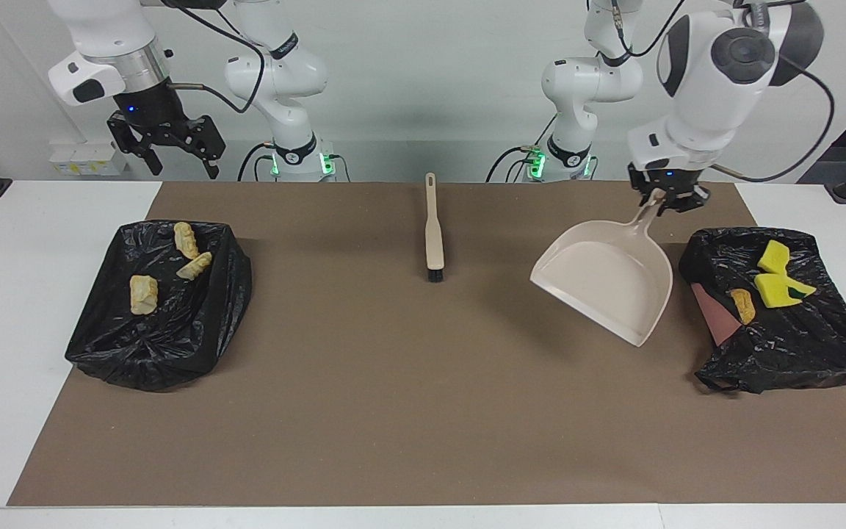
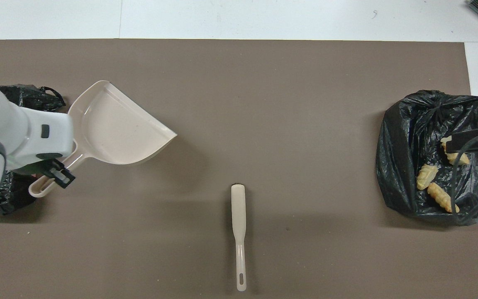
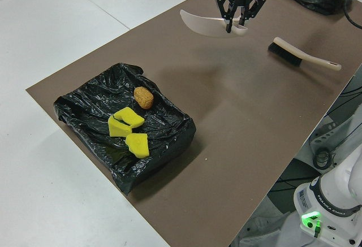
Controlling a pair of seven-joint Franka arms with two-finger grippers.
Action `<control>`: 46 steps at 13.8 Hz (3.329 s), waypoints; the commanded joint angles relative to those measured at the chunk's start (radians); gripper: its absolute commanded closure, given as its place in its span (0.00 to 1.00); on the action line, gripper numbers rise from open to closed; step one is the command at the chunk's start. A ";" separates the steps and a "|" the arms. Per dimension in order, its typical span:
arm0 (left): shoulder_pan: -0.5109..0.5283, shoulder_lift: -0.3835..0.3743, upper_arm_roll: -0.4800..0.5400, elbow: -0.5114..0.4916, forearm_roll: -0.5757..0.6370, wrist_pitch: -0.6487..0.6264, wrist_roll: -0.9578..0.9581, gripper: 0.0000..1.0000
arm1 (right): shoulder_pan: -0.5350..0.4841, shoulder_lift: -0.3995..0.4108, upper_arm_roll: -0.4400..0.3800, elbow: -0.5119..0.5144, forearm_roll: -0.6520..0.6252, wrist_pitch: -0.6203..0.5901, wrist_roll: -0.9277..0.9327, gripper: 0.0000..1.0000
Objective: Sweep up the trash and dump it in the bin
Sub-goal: 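Bring the dustpan back with the left gripper and set it down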
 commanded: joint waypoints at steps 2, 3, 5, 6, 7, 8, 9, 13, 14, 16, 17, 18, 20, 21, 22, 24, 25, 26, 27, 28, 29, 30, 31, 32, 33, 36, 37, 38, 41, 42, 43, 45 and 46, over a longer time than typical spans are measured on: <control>-0.117 0.022 0.019 -0.055 -0.077 0.155 -0.315 1.00 | -0.009 -0.025 0.000 -0.023 -0.006 0.002 -0.031 0.00; -0.144 0.040 0.017 -0.054 -0.078 0.191 -0.387 1.00 | -0.007 -0.023 0.000 -0.023 -0.006 0.005 -0.031 0.00; -0.178 0.074 0.017 -0.044 -0.104 0.242 -0.466 1.00 | -0.007 -0.023 0.000 -0.023 -0.006 0.007 -0.028 0.00; -0.204 0.114 0.019 -0.032 -0.132 0.280 -0.516 1.00 | -0.009 -0.023 0.000 -0.023 -0.002 0.009 -0.023 0.00; -0.229 0.143 0.019 -0.028 -0.136 0.326 -0.573 1.00 | -0.009 -0.020 0.000 -0.017 0.003 0.005 -0.024 0.00; -0.259 0.184 0.019 -0.012 -0.138 0.361 -0.617 1.00 | -0.007 -0.020 0.002 -0.016 0.003 0.004 -0.024 0.00; -0.272 0.223 0.019 0.014 -0.138 0.390 -0.653 1.00 | -0.007 -0.020 0.005 -0.016 0.008 0.005 -0.024 0.00; -0.355 0.355 0.019 0.071 -0.132 0.525 -0.777 1.00 | -0.006 -0.020 0.006 -0.016 0.011 0.004 -0.024 0.00; -0.369 0.379 0.019 0.072 -0.138 0.553 -0.791 1.00 | -0.007 -0.020 0.008 -0.016 0.011 0.004 -0.026 0.00; -0.388 0.430 0.019 0.107 -0.126 0.559 -0.861 1.00 | -0.006 -0.020 0.008 -0.016 0.011 0.004 -0.026 0.00; -0.413 0.458 0.020 0.115 -0.123 0.564 -0.886 1.00 | -0.006 -0.020 0.008 -0.016 0.011 0.004 -0.026 0.00; -0.419 0.468 0.019 0.130 -0.117 0.576 -0.900 1.00 | -0.007 -0.020 0.008 -0.016 0.011 0.002 -0.026 0.00; -0.419 0.470 0.019 0.132 -0.112 0.596 -0.908 0.92 | -0.006 -0.020 0.008 -0.016 0.011 0.002 -0.026 0.00; -0.422 0.467 0.020 0.132 -0.110 0.602 -0.917 0.64 | -0.006 -0.020 0.008 -0.016 0.011 0.002 -0.026 0.00; -0.419 0.456 0.020 0.130 -0.110 0.602 -0.919 0.24 | -0.006 -0.020 0.008 -0.016 0.011 0.002 -0.026 0.00; -0.410 0.446 0.023 0.129 -0.110 0.582 -0.928 0.00 | -0.007 -0.020 0.008 -0.016 0.011 0.002 -0.026 0.00; -0.404 0.433 0.028 0.124 -0.109 0.573 -0.926 0.00 | -0.006 -0.020 0.008 -0.016 0.011 0.002 -0.026 0.00; -0.396 0.417 0.034 0.124 -0.109 0.558 -0.917 0.00 | -0.006 -0.020 0.008 -0.016 0.011 0.002 -0.026 0.00; -0.358 0.400 0.034 0.126 -0.109 0.544 -0.912 0.00 | -0.006 -0.020 0.008 -0.016 0.011 0.002 -0.026 0.00; -0.320 0.395 0.034 0.130 -0.109 0.542 -0.911 0.00 | -0.006 -0.020 0.008 -0.016 0.011 0.002 -0.026 0.00; -0.292 0.392 0.034 0.134 -0.109 0.545 -0.911 0.00 | -0.006 -0.020 0.008 -0.016 0.011 0.002 -0.026 0.00; -0.262 0.390 0.034 0.134 -0.107 0.545 -0.906 0.00 | -0.006 -0.020 0.006 -0.016 0.011 0.007 -0.021 0.00; -0.217 0.381 0.034 0.134 -0.109 0.544 -0.885 0.00 | -0.006 -0.020 0.008 -0.016 0.009 0.009 -0.029 0.00; -0.177 0.369 0.033 0.134 -0.109 0.538 -0.850 0.00 | -0.006 -0.020 0.008 -0.016 0.008 0.015 -0.035 0.00; -0.142 0.358 0.033 0.135 -0.110 0.523 -0.812 0.00 | -0.006 -0.022 0.008 -0.018 0.008 0.015 -0.038 0.00; -0.065 0.338 0.034 0.144 -0.109 0.489 -0.725 0.00 | 0.007 -0.025 0.012 -0.024 0.000 0.027 -0.020 0.00; -0.038 0.328 0.034 0.147 -0.109 0.470 -0.699 0.00 | 0.008 -0.025 0.012 -0.027 -0.002 0.027 -0.018 0.00; -0.010 0.317 0.034 0.149 -0.109 0.451 -0.648 0.00 | 0.011 -0.027 0.014 -0.029 -0.003 0.025 -0.014 0.00; 0.090 0.248 0.036 0.146 -0.109 0.356 -0.457 0.00 | 0.005 -0.020 0.008 -0.015 -0.003 0.028 -0.027 0.00; 0.126 0.219 0.034 0.144 -0.109 0.339 -0.423 0.00 | 0.003 -0.020 0.006 -0.016 -0.002 0.027 -0.028 0.00; 0.145 0.200 0.034 0.146 -0.109 0.316 -0.414 0.00 | 0.003 -0.020 0.005 -0.016 -0.002 0.027 -0.028 0.00; 0.157 0.173 0.036 0.156 -0.109 0.276 -0.417 0.00 | 0.003 -0.020 0.003 -0.016 -0.002 0.027 -0.026 0.00; 0.157 0.173 0.036 0.191 -0.104 0.221 -0.418 0.00 | 0.003 -0.020 0.003 -0.016 -0.002 0.027 -0.024 0.00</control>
